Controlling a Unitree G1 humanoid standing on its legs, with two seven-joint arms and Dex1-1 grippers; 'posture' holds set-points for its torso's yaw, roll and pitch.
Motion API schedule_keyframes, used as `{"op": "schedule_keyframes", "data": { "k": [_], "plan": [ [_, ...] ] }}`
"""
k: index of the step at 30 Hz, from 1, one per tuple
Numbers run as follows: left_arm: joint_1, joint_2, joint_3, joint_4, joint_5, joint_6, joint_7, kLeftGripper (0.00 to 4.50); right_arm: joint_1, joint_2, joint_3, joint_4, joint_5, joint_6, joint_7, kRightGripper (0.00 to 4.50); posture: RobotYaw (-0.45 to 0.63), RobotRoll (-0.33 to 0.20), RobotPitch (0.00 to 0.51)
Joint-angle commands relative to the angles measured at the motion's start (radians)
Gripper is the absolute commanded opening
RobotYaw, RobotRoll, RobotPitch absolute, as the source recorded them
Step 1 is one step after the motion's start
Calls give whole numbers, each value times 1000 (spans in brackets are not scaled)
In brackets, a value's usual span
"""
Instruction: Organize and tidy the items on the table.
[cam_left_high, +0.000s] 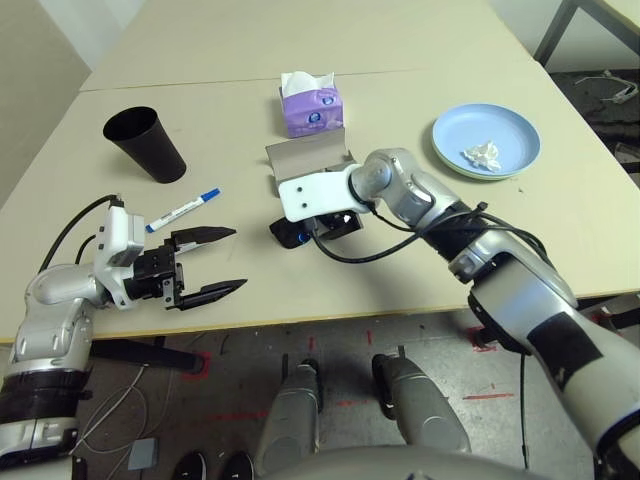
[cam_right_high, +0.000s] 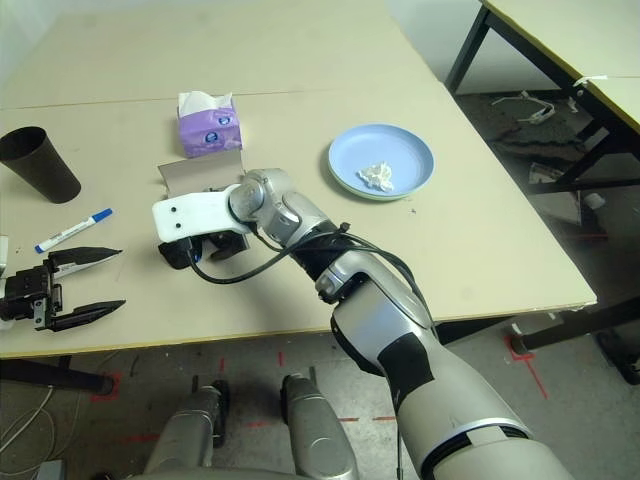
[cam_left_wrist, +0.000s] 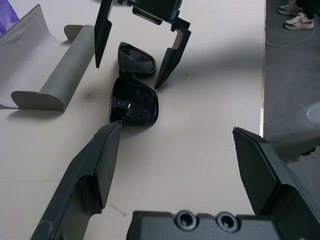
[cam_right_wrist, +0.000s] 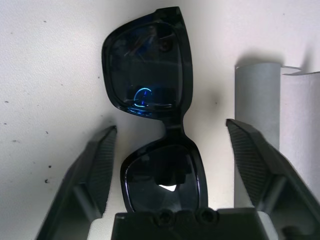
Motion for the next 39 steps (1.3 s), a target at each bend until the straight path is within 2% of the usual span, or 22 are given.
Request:
{"op": "schedule_keyframes", "data": {
  "k": [1,8,9,10,18,22,29,39],
  "plan": [
    [4,-6,-9,-22,3,-4,0,4500,9,4,4,-6,-11,10,23,3217,-139,0,208],
    [-3,-9,-4,-42,-5,1,9,4500,11,-7,-6,-48,-2,53,76,689,-135,0,208],
    [-5,-10,-3,-46,-6,3,12,4500,11,-7,-8,-56,-1,60,83,383,-135,0,208],
    [-6,-10,-3,-50,-7,4,14,4500,11,-7,-9,-65,-1,67,91,273,-134,0,209],
    [-1,-12,-1,-53,-10,11,23,4500,13,-11,-9,-101,-3,93,119,258,-133,0,209],
    [20,-21,8,-38,-15,16,32,4500,-47,-20,-38,-110,3,83,106,225,-142,0,209],
    [18,-36,36,-9,13,19,154,4500,-128,0,-102,-94,34,89,65,187,-144,0,205],
    [55,-71,36,-77,39,57,323,4500,-216,80,-153,150,26,-28,-155,187,-129,0,205]
  ]
}}
